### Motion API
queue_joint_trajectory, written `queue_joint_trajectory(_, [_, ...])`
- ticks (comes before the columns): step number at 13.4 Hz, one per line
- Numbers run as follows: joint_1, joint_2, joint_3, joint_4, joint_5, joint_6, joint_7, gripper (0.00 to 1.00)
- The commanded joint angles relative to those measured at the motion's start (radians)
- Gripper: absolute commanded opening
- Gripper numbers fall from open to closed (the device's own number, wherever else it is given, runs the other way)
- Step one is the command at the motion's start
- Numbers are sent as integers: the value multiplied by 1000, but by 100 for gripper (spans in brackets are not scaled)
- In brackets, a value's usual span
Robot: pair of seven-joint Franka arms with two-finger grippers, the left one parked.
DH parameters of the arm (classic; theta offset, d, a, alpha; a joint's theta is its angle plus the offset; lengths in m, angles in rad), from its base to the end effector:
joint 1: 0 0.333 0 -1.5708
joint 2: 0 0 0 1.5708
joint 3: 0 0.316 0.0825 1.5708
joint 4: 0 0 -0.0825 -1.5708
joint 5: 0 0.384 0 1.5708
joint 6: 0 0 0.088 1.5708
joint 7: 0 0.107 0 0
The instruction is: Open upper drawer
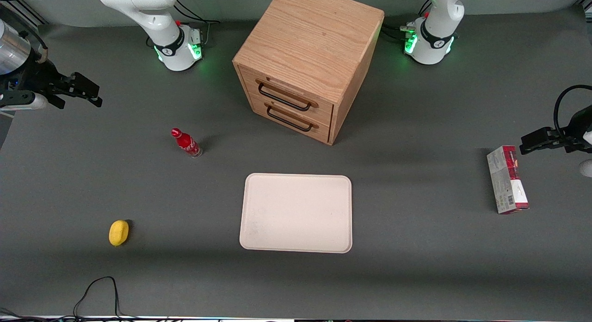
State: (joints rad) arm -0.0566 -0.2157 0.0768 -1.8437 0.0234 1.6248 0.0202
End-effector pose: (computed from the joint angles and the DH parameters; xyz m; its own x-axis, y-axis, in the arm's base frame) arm 0.4887 0.0160 0.6121 1.0000 -0.0031 -0.0039 -0.0031 -1.0000 -0.0069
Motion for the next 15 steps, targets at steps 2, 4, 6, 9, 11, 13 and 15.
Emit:
queue_joint_trajectory(2, [14,27,8,21,-11,-11,29,100])
queue_joint_trajectory(4, [14,82,61,62,-4,-3,29,100])
queue_joint_trajectory(6, [14,156,154,133,6,-11,30,100])
queue_joint_trajectory(9, [24,238,325,199,9,-14,12,100])
queue_joint_trajectory(11, [24,306,441,265,6,-19,6,100])
queue_joint_trajectory(13, [27,360,538,291,13,-32,-110,100])
queue_joint_trajectory(15, [30,418,590,294,99,-22,-231,100])
